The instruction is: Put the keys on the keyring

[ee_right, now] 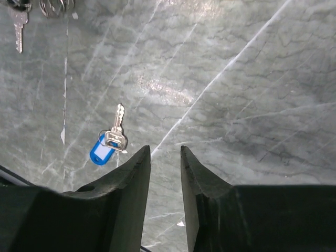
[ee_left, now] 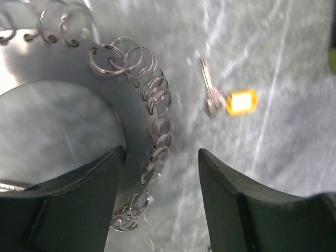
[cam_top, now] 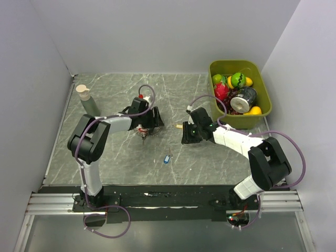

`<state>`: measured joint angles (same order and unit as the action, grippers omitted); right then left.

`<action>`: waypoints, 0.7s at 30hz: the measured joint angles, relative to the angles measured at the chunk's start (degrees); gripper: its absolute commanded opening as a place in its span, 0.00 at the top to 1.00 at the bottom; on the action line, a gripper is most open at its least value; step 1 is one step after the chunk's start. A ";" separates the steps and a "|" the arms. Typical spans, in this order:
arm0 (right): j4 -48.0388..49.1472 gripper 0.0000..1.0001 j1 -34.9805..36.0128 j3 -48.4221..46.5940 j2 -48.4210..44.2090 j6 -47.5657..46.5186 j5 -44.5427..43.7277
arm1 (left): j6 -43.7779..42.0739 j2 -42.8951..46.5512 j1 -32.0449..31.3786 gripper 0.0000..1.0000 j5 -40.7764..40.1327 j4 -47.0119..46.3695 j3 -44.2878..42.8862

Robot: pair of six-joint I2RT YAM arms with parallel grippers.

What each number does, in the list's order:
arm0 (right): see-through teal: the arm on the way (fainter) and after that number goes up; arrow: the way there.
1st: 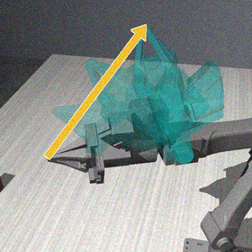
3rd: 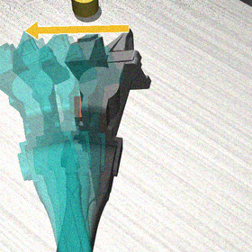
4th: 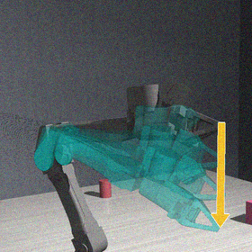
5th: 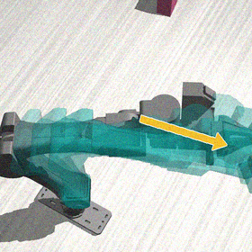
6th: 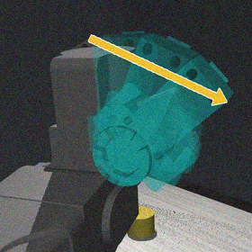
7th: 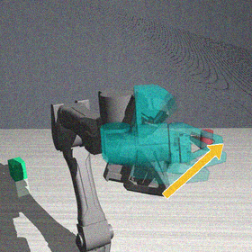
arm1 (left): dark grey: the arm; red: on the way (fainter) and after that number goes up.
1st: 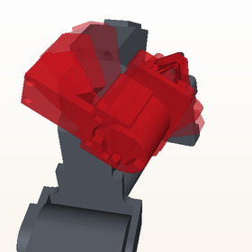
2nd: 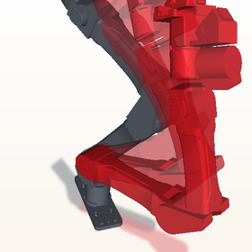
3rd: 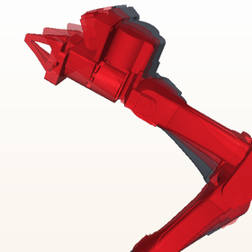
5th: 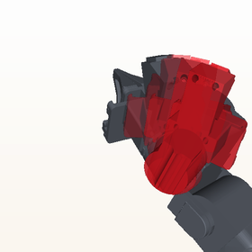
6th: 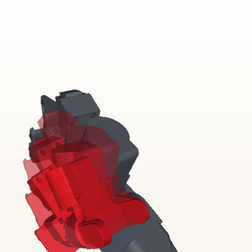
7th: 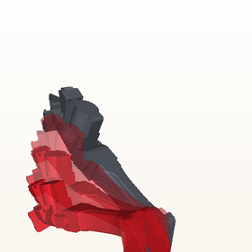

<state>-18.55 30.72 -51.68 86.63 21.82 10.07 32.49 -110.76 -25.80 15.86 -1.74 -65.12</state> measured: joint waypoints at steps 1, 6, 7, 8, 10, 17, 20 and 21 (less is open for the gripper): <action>0.11 0.57 -0.02 0.15 0.00 0.04 0.26 | 0.15 0.81 -0.28 0.33 0.44 -0.72 1.31; 0.92 0.40 -0.22 0.35 0.00 -0.22 1.68 | 1.68 5.84 -2.16 0.31 1.81 -2.91 8.63; 1.07 0.38 -0.24 0.35 0.00 -0.26 1.84 | 2.01 6.99 -2.62 0.30 1.99 -2.99 9.99; 1.22 0.36 -0.24 0.35 0.00 -0.37 1.95 | 2.34 8.04 -3.08 0.30 2.10 -3.10 11.30; 1.46 0.33 -0.24 0.35 0.00 -0.52 2.25 | 2.93 9.94 -4.20 0.27 2.29 -3.28 13.53; 1.38 0.28 -0.24 -0.09 0.17 -1.81 2.97 | 3.87 12.37 -6.16 0.20 1.44 1.27 13.57; 1.40 0.26 -0.24 -0.59 0.20 -2.43 3.21 | 3.93 12.66 -6.12 0.18 0.37 4.13 10.95; 1.44 0.25 -0.24 -0.79 0.20 -2.73 3.37 | 3.93 13.05 -5.99 0.17 -0.07 4.85 9.86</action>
<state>-17.10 30.48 -52.47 86.83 19.09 13.43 36.42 -97.71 -31.79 15.79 3.11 -55.27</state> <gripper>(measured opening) 0.731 0.805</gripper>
